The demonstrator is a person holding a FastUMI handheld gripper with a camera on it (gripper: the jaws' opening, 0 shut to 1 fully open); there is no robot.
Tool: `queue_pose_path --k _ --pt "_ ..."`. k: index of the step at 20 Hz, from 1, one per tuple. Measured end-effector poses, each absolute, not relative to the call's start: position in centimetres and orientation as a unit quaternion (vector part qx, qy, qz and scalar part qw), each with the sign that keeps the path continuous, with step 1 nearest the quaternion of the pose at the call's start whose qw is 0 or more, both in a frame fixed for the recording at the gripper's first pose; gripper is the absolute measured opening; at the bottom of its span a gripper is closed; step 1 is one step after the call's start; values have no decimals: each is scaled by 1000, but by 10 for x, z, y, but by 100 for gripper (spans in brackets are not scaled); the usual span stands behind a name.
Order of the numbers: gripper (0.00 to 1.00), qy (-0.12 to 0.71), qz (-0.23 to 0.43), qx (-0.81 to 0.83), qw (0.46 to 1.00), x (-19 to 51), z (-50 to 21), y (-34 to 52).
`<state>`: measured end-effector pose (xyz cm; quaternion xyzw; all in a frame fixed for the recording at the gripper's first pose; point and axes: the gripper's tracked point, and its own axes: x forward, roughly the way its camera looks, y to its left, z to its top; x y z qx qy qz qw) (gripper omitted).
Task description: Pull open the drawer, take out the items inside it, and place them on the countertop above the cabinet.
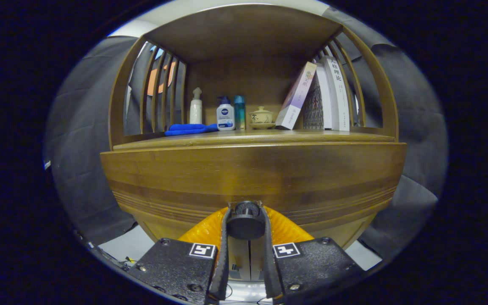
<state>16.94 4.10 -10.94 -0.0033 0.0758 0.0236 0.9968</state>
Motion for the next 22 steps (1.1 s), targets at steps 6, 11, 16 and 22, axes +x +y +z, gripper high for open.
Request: queue_pose_path --k 6,11,16,22 --pt "37 79 25 -4 997 127 -114 40" --pt "36 79 27 -1 997 90 -118 37" --pt "36 77 29 -5 997 62 -121 35" --pt "36 85 32 -3 996 31 -131 34"
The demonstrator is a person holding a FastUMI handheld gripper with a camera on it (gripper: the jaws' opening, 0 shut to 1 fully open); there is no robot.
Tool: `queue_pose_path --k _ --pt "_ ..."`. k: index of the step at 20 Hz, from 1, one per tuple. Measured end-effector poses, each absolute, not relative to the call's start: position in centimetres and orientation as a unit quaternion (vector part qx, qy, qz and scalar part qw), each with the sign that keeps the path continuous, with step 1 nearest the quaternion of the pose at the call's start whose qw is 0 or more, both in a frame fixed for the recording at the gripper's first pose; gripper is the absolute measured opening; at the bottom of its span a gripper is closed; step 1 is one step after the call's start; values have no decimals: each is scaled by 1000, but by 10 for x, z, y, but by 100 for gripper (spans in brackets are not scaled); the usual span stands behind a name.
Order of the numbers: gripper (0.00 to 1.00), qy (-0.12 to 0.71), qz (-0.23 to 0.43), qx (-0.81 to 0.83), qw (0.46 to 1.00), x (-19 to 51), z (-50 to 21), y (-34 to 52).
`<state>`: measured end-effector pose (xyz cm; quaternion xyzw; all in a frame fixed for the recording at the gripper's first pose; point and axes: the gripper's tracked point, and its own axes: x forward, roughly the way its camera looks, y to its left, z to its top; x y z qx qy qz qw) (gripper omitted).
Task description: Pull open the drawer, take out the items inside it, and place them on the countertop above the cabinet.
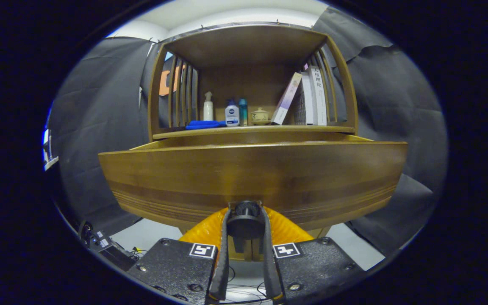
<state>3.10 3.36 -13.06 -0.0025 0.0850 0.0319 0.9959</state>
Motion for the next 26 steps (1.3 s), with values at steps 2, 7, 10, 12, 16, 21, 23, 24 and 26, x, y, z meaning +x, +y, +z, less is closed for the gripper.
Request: queue_pose_path --k 2,7,10,12,16,21,23,24,26 --pt "36 87 31 2 996 20 -135 33" --pt "36 97 38 10 995 -6 -140 35" --pt "36 101 38 8 994 -11 -142 37" --pt "36 109 37 9 993 -11 -143 37" --pt "75 106 37 15 994 -24 -130 26" --pt "99 69 31 29 997 -46 -58 6" --pt "99 62 17 27 998 -46 -27 -2" --pt "99 65 15 30 997 -45 -14 -1" --pt "99 61 28 41 997 -37 18 8"
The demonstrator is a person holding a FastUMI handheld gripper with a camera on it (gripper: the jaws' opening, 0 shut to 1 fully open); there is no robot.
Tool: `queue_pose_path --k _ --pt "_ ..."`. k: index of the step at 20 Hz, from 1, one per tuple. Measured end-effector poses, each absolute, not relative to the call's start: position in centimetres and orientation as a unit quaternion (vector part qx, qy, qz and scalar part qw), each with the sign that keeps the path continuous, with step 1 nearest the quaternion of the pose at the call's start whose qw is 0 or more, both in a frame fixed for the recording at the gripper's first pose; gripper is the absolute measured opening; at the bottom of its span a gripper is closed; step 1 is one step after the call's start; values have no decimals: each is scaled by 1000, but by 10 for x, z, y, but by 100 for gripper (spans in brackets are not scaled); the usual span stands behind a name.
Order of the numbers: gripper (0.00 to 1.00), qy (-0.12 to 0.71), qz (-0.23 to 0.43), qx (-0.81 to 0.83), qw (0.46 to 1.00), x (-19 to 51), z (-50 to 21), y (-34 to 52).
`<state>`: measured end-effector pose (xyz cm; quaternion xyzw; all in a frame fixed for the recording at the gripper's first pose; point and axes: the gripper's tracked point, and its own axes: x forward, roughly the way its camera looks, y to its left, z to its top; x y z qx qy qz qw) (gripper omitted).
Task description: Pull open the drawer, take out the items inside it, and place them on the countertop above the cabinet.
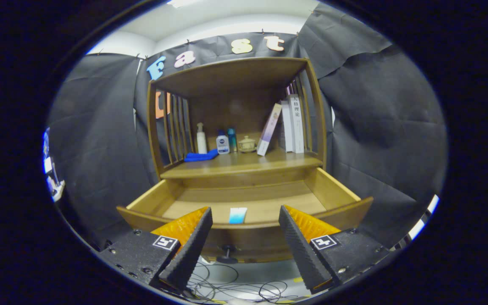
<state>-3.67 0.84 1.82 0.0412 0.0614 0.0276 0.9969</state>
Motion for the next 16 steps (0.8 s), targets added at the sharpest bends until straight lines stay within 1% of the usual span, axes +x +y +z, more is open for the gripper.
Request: queue_pose_path --k 4,8,12,16 --pt "99 75 34 25 996 -3 66 21" --pt "99 116 41 23 992 42 85 42" --pt "99 181 29 10 983 85 73 51" --pt "99 274 11 -15 961 118 33 53"
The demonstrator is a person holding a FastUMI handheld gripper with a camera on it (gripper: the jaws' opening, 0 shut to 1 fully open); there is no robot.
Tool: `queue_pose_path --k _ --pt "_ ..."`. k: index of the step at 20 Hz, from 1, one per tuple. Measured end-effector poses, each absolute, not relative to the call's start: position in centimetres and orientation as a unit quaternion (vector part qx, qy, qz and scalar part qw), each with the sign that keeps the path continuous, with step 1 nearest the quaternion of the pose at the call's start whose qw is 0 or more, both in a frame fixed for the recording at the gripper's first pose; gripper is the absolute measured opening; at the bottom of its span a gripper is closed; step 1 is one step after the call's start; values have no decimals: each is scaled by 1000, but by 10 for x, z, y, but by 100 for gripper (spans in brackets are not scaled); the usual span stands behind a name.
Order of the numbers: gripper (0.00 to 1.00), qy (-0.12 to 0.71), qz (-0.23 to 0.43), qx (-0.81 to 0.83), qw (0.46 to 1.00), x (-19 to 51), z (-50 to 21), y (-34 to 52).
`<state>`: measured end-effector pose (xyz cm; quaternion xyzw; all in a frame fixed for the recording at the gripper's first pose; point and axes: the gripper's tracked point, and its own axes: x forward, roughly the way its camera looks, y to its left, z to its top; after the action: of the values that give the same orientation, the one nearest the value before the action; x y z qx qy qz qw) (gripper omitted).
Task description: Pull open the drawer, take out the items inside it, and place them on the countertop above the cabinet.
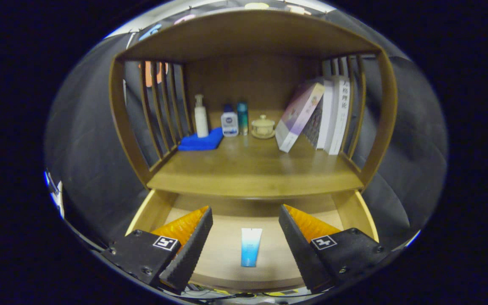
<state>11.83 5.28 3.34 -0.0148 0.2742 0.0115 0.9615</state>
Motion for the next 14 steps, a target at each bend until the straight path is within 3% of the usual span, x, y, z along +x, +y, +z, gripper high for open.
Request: queue_pose_path --k 9,14 --pt "99 482 5 -44 875 126 -68 59" --pt "96 549 -12 -26 835 127 -103 55"
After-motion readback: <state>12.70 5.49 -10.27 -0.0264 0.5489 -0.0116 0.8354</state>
